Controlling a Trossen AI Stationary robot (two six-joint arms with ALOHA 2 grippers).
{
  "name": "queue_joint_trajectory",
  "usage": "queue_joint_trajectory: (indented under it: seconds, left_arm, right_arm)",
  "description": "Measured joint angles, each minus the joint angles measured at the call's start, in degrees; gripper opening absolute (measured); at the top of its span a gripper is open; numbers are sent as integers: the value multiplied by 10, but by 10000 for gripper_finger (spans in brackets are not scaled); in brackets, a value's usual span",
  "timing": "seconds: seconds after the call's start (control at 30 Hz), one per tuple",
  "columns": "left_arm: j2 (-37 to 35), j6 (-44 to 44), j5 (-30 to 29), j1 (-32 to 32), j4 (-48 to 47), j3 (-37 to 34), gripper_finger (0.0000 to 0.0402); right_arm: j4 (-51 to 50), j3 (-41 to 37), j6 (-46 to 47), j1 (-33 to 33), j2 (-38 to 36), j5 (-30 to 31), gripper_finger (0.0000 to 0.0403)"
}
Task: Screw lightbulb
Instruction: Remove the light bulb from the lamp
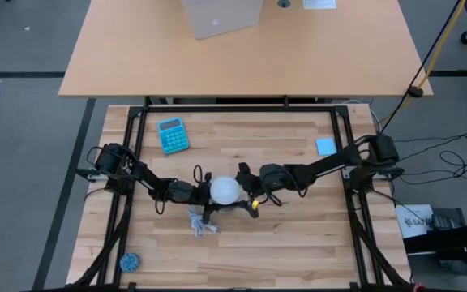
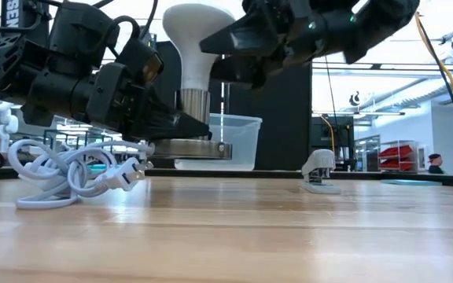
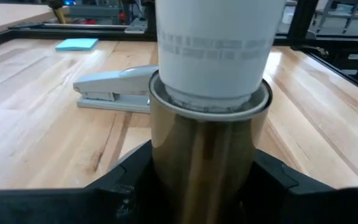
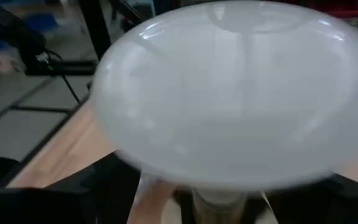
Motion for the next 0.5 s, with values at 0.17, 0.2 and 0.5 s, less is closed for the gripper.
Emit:
queue_joint_trajectory:
  seconds: [0.17, 0.2, 0.5]
  left_arm:
    - [0, -2, -5, 0, 0, -1, 176]
    - [0, -3, -7, 0, 0, -1, 176]
    - [0, -6, -55, 0, 1, -1, 176]
  right_arm:
    - [-85, 0, -25, 22, -50, 76, 297]
    - [-106, 0, -27, 28, -60, 98, 297]
    - [-182, 0, 39, 114, -68, 398, 297]
